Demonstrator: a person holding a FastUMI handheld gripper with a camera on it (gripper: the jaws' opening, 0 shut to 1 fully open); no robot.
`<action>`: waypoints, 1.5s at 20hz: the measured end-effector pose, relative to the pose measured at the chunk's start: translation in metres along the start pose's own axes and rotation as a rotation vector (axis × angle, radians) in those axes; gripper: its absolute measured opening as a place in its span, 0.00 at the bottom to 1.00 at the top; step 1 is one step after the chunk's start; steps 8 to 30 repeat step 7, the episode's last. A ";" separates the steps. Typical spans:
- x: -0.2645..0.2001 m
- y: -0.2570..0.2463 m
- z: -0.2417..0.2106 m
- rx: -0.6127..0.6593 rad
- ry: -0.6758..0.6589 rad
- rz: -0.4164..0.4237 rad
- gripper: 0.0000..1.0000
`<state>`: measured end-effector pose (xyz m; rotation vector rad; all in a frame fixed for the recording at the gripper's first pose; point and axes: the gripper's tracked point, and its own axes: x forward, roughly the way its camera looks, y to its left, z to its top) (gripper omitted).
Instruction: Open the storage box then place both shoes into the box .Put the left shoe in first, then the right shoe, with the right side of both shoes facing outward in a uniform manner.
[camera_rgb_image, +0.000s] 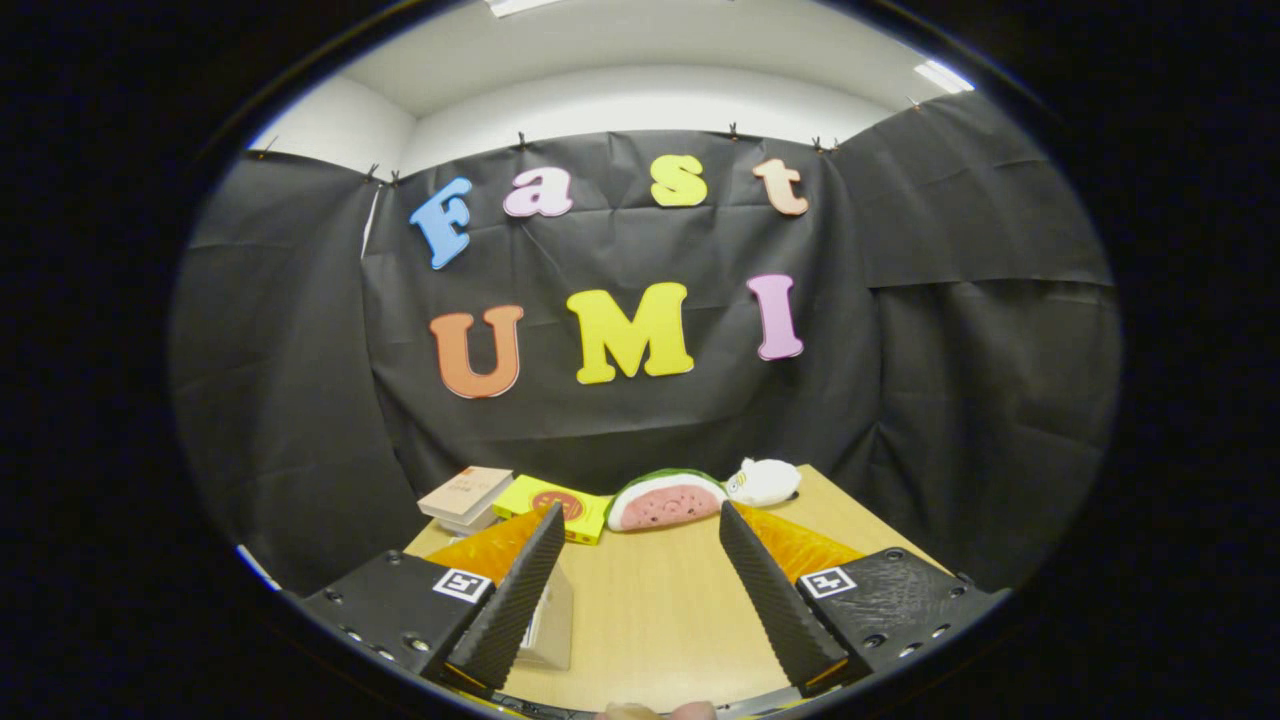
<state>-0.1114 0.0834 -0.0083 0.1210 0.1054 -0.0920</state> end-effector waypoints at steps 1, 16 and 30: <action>0.000 0.000 0.000 0.000 0.000 0.001 0.96; 0.000 0.005 -0.002 -0.011 0.005 0.007 0.96; 0.000 0.005 -0.002 -0.011 0.005 0.007 0.96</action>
